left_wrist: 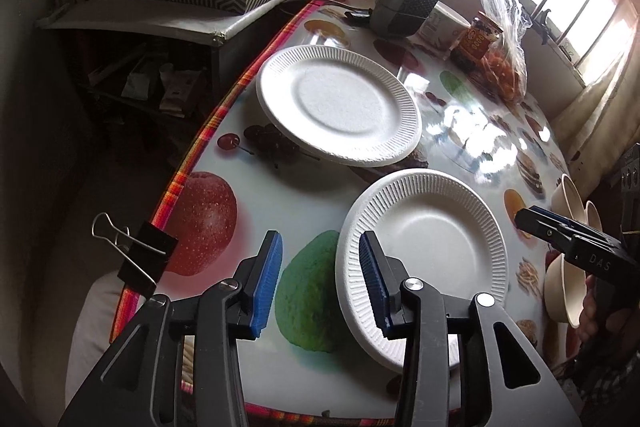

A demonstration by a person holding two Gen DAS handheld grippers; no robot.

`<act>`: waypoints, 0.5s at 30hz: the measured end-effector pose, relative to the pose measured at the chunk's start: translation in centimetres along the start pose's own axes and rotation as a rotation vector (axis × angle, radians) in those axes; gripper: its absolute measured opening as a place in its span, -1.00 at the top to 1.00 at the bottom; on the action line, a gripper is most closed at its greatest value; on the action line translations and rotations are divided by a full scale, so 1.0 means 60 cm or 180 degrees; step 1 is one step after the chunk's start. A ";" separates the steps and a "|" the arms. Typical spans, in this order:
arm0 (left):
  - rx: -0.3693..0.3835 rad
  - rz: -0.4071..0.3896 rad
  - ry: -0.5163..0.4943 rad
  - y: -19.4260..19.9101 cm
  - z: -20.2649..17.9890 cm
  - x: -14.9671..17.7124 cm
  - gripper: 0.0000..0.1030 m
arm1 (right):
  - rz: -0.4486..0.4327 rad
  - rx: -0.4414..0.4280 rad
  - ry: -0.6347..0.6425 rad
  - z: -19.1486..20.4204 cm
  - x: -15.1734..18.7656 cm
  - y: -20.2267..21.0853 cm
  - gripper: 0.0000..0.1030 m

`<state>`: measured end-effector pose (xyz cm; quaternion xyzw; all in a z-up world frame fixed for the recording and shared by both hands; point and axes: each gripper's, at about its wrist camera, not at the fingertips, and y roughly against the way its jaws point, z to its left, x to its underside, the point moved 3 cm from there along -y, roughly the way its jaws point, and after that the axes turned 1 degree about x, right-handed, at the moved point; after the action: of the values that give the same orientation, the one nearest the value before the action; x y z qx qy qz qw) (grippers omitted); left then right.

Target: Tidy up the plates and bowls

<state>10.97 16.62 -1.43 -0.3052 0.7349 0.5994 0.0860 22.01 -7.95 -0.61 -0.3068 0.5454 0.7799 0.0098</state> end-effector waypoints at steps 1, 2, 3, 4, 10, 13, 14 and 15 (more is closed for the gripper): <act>-0.0012 -0.0007 -0.0006 0.000 0.000 -0.003 0.19 | -0.0006 0.0006 -0.0004 -0.001 -0.003 -0.001 0.01; -0.0018 -0.0014 -0.0011 0.000 0.000 -0.005 0.19 | -0.0014 -0.0001 -0.0008 -0.002 -0.005 -0.002 0.01; -0.0021 -0.0014 -0.0015 -0.001 -0.001 -0.008 0.19 | -0.0017 -0.0002 -0.0011 -0.002 -0.007 -0.004 0.00; -0.0034 -0.0017 -0.0016 -0.001 -0.001 -0.010 0.18 | -0.0013 0.0007 -0.0013 -0.002 -0.009 -0.006 0.00; -0.0076 -0.0012 -0.0055 -0.009 -0.007 -0.023 0.18 | 0.0023 0.0010 0.0037 0.002 -0.018 -0.021 0.00; -0.0076 -0.0006 -0.0051 -0.015 -0.007 -0.028 0.18 | 0.0010 0.0013 0.0073 0.004 -0.025 -0.025 0.00; -0.0085 -0.0006 -0.0050 -0.016 -0.007 -0.030 0.18 | 0.0003 0.0020 0.0091 0.004 -0.028 -0.026 -0.01; -0.0085 -0.0012 -0.0060 -0.016 -0.008 -0.032 0.18 | -0.0004 0.0031 0.0107 0.005 -0.031 -0.027 -0.03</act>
<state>13.16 16.77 -1.18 -0.3020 0.7254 0.6119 0.0900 23.95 -6.47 -1.01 -0.3201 0.5491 0.7720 0.0026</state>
